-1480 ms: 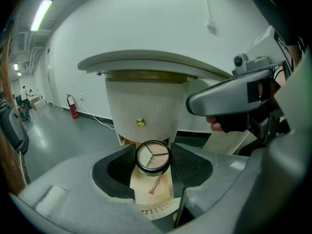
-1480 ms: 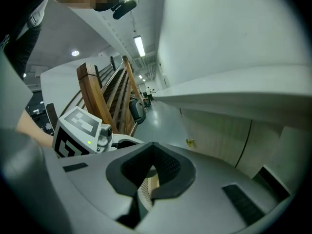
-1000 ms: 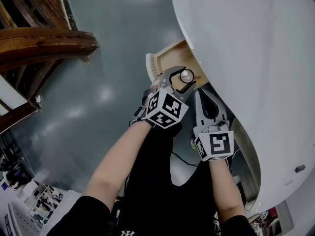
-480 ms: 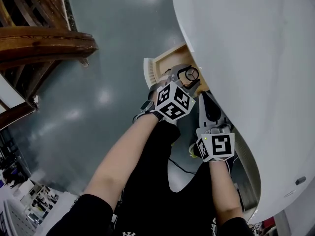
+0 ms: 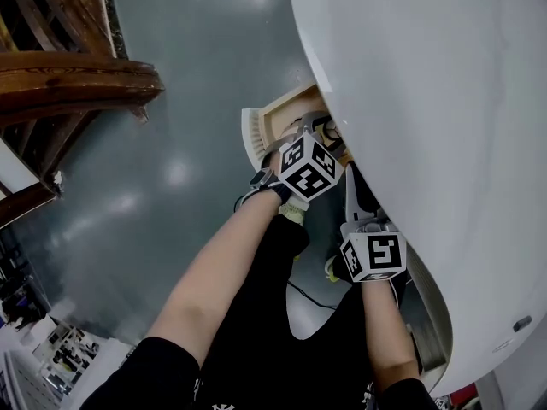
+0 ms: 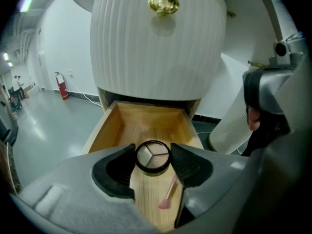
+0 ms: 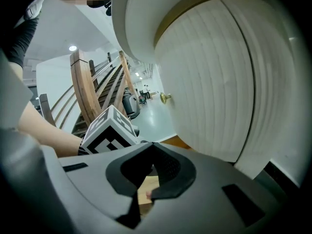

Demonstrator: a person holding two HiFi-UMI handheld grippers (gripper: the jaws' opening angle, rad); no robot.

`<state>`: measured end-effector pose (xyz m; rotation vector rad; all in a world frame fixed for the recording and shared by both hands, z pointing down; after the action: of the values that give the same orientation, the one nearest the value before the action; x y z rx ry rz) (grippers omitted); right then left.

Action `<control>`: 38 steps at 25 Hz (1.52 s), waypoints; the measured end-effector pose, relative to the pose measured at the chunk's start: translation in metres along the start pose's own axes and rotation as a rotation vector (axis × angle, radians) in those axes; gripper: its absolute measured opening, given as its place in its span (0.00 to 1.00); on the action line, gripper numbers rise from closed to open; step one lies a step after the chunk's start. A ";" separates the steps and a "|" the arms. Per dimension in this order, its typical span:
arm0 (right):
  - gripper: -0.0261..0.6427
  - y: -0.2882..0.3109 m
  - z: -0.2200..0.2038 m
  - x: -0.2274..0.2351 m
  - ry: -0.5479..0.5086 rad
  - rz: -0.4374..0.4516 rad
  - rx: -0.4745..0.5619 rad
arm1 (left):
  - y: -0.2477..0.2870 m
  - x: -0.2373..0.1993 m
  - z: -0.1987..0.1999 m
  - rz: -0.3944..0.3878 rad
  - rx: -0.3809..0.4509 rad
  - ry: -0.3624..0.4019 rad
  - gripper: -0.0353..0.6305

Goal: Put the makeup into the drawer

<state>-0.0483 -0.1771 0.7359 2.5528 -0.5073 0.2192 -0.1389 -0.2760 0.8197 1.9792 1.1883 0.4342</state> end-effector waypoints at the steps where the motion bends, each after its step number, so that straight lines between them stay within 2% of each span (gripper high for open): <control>1: 0.06 0.000 -0.001 0.001 0.001 -0.001 0.000 | 0.003 0.000 0.000 -0.008 -0.006 -0.004 0.39; 13: 0.06 0.001 -0.003 0.014 0.003 -0.019 0.006 | 0.025 -0.005 -0.011 -0.018 -0.046 -0.015 0.39; 19: 0.06 -0.005 -0.001 0.016 -0.003 -0.009 -0.004 | 0.031 -0.008 -0.018 0.009 -0.077 -0.013 0.39; 23: 0.06 -0.011 -0.002 0.017 0.010 -0.021 -0.019 | 0.026 -0.007 -0.010 -0.002 -0.057 -0.039 0.39; 32: 0.06 -0.035 0.029 -0.026 -0.003 0.029 -0.066 | -0.032 0.006 0.017 0.015 -0.019 -0.092 0.38; 38: 0.06 -0.064 0.065 -0.054 -0.016 0.058 -0.070 | -0.097 0.021 0.040 0.054 0.019 -0.150 0.24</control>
<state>-0.0689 -0.1438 0.6373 2.4760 -0.5850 0.1981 -0.1612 -0.2492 0.7182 2.0260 1.0513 0.2967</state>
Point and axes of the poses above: the fingertips, and each gripper's own axes: y forward along the fingers, x to its right, z out of its top, the point moved 9 cm from there along -y, backward along the fingers, and after that the axes turned 1 degree about -z, right-handed, at the moved point
